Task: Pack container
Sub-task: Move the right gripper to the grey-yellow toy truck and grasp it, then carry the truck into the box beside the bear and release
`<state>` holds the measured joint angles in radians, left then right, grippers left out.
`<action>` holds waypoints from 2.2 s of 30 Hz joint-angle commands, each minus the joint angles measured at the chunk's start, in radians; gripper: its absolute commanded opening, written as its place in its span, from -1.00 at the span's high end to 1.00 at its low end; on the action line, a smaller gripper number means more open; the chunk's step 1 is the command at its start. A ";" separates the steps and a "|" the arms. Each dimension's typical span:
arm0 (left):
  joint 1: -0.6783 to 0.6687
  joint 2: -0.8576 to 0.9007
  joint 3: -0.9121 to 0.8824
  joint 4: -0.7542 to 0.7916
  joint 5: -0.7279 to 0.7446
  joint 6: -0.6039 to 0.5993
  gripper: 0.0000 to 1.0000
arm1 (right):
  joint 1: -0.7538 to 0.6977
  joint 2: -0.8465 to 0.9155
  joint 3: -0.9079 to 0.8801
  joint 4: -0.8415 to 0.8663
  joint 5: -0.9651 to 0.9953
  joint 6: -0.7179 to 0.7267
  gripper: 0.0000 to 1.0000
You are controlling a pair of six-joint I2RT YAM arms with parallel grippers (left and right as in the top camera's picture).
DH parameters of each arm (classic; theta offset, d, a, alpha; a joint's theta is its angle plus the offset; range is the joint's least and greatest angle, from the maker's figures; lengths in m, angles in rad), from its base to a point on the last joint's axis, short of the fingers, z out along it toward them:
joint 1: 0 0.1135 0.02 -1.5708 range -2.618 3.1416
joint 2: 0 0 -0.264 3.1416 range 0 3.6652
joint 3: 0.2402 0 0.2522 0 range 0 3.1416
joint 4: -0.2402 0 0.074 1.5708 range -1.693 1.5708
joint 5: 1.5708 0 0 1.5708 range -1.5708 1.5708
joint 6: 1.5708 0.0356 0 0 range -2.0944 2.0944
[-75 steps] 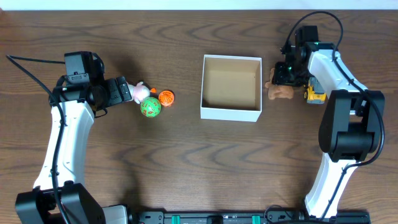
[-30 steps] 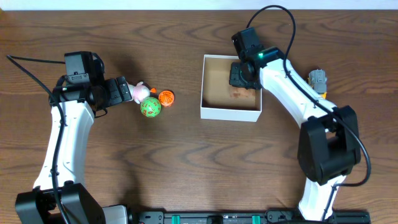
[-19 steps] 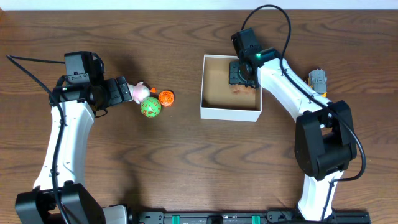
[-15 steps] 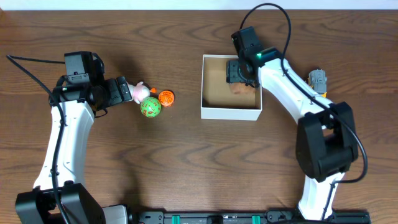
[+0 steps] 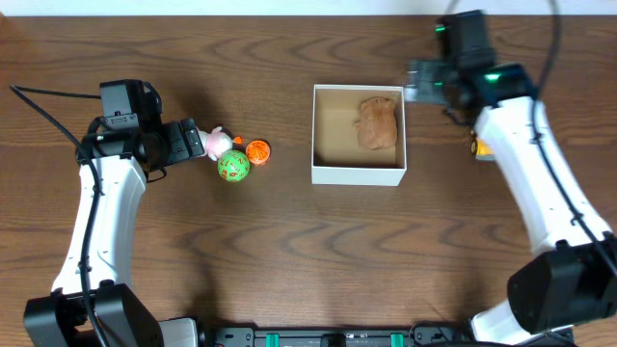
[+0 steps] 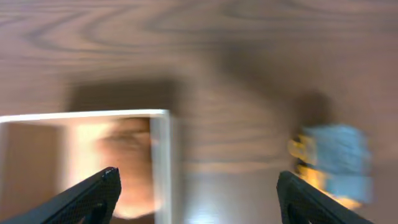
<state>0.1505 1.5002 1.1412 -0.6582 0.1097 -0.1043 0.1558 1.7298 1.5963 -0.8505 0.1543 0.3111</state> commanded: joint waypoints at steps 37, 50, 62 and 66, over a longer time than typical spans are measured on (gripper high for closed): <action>0.005 0.002 0.022 -0.004 0.010 0.010 -0.96 | -0.394 0.330 -0.069 0.006 -0.222 -0.301 -0.12; 0.005 0.002 0.022 -0.004 0.010 0.010 -0.96 | -0.367 0.304 -0.047 -0.023 -0.242 -0.297 0.59; 0.005 0.002 0.022 -0.004 0.010 0.010 -0.96 | -0.030 -0.014 -0.023 0.034 -0.241 -0.409 0.97; 0.005 0.002 0.022 -0.004 0.010 0.010 -0.96 | 0.138 -0.050 -0.023 0.082 -0.241 -0.626 0.97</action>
<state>0.1505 1.5002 1.1412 -0.6579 0.1097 -0.1040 0.2142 1.6924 1.5627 -0.7753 -0.0738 -0.1314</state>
